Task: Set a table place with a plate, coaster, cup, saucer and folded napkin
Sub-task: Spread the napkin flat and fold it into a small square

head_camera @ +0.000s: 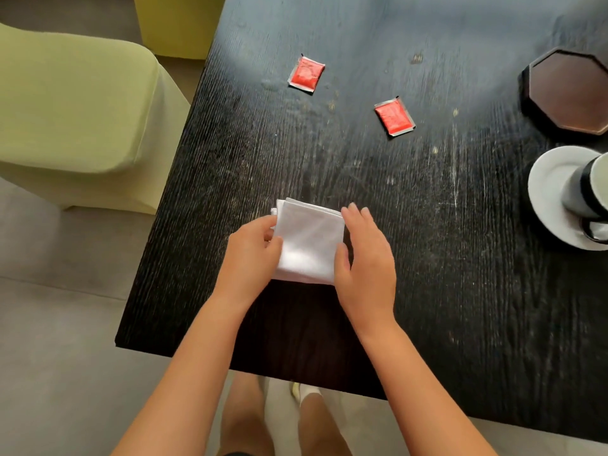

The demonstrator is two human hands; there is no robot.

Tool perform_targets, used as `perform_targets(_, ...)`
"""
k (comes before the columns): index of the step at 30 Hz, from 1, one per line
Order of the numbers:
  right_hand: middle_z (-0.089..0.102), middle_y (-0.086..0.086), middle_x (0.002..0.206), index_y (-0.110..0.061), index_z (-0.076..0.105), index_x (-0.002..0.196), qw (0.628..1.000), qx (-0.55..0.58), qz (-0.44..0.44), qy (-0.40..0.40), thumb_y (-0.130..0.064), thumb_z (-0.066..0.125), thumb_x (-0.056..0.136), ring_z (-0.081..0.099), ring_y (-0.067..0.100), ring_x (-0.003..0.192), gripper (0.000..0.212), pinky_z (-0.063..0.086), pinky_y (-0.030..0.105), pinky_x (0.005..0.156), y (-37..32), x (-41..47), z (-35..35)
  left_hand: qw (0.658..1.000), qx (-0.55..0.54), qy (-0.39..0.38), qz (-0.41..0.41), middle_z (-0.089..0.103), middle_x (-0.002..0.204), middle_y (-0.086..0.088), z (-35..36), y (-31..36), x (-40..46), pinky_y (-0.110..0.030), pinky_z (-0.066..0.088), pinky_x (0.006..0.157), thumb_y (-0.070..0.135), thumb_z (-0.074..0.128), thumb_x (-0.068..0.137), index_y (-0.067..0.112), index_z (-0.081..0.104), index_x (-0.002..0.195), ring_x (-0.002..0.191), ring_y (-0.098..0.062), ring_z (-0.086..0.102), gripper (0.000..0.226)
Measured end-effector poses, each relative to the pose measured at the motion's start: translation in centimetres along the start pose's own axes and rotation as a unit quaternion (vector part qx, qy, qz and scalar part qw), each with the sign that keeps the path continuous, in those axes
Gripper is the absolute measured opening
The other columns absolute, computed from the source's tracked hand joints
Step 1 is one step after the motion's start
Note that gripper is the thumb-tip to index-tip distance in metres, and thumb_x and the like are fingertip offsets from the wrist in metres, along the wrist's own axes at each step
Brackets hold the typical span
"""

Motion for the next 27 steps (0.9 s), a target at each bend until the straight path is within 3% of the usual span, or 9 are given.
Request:
perform_targets(2,0.032,0.005,0.152,-0.012,0.034,0.143,0.994,-0.088,-0.064,-0.033,-0.009,0.051,0.090,0.017,0.020,0.143,0.056,0.018,0.045,0.114,0.5,0.0,1.1,0.998,0.040,0.024,0.041,0.063,0.069,0.003,0.3,-0.5,-0.3,-0.014,0.042,0.061,0.002,0.048,0.082,0.027,0.061,0.078,0.063,-0.011,0.057,0.029)
perform_targets(3,0.022,0.004,0.155,-0.013,0.026,0.145,0.988,-0.114,-0.082,-0.062,-0.015,0.049,0.092,0.009,0.019,0.144,0.058,0.012,0.047,0.115,0.7,0.0,1.7,0.996,0.057,0.035,0.059,0.061,0.068,0.004,0.5,-0.9,-0.4,-0.015,0.039,0.061,0.001,0.048,0.083,0.025,0.060,0.078,0.062,-0.011,0.054,0.027)
perform_targets(6,-0.003,-0.001,0.154,-0.016,0.009,0.148,0.975,-0.149,-0.104,-0.129,-0.029,0.041,0.095,-0.006,0.017,0.143,0.064,0.004,0.049,0.116,1.4,0.1,3.3,0.989,0.096,0.063,0.089,0.062,0.082,-0.005,1.0,-2.1,-0.4,-0.023,0.040,0.067,0.000,0.047,0.086,0.007,0.061,0.093,0.074,-0.017,0.054,0.017)
perform_targets(8,-0.008,-0.003,0.153,-0.018,0.000,0.147,0.969,-0.164,-0.107,-0.148,-0.037,0.034,0.096,-0.009,0.015,0.143,0.064,0.000,0.049,0.117,1.8,0.1,4.2,0.984,0.129,0.082,0.093,0.059,0.090,-0.010,1.4,-2.8,-0.6,-0.035,0.045,0.078,0.000,0.049,0.086,0.005,0.059,0.108,0.082,-0.022,0.053,0.025)
perform_targets(11,-0.012,-0.004,0.154,-0.018,-0.005,0.146,0.961,-0.197,-0.108,-0.162,-0.046,0.019,0.095,-0.013,0.014,0.143,0.063,-0.006,0.047,0.117,2.4,0.2,5.1,0.956,0.237,0.143,0.101,0.050,0.131,-0.015,2.2,-3.2,-1.0,-0.048,0.038,0.100,0.012,0.047,0.089,0.007,0.032,0.142,0.122,-0.030,0.047,0.055)
perform_targets(12,-0.015,-0.005,0.153,-0.019,-0.007,0.146,0.958,-0.206,-0.106,-0.169,-0.047,0.014,0.094,-0.016,0.013,0.143,0.063,-0.009,0.046,0.116,2.6,0.2,5.4,0.945,0.273,0.131,0.120,0.037,0.147,-0.015,2.5,-3.1,-1.0,-0.050,0.029,0.108,0.019,0.040,0.092,0.010,0.022,0.146,0.137,-0.030,0.034,0.058)
perform_targets(14,-0.021,-0.007,0.153,-0.022,-0.013,0.145,0.954,-0.221,-0.102,-0.175,-0.048,0.007,0.094,-0.022,0.010,0.141,0.060,-0.014,0.044,0.116,3.0,0.2,5.8,0.928,0.328,0.060,0.166,0.011,0.157,-0.008,3.3,-3.3,-0.5,-0.053,0.015,0.114,0.031,0.023,0.095,0.016,0.011,0.148,0.145,-0.024,0.010,0.057)
perform_targets(17,-0.021,-0.006,0.153,-0.022,-0.012,0.145,0.952,-0.231,-0.105,-0.171,-0.045,0.008,0.096,-0.021,0.011,0.142,0.058,-0.013,0.044,0.116,3.0,0.2,6.3,0.928,0.332,0.001,0.171,0.000,0.155,0.001,3.9,-4.6,0.7,-0.051,0.010,0.116,0.038,0.014,0.094,0.021,0.009,0.147,0.144,-0.018,-0.002,0.056)
perform_targets(27,0.001,0.002,0.154,-0.015,0.007,0.146,0.943,-0.265,-0.127,-0.159,-0.043,0.020,0.094,0.002,0.018,0.143,0.061,0.006,0.049,0.115,3.8,0.5,5.3,0.897,0.402,0.002,0.186,0.024,0.154,-0.007,3.4,-5.5,1.2,-0.057,0.023,0.109,0.034,0.028,0.090,0.010,0.026,0.145,0.141,-0.021,0.019,0.060)
Point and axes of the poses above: each hand's wrist, its own x-axis towards the middle knuckle, its own z-axis out of the palm, y = z × x, the point moved 1 cm from there along x, towards the middle knuckle
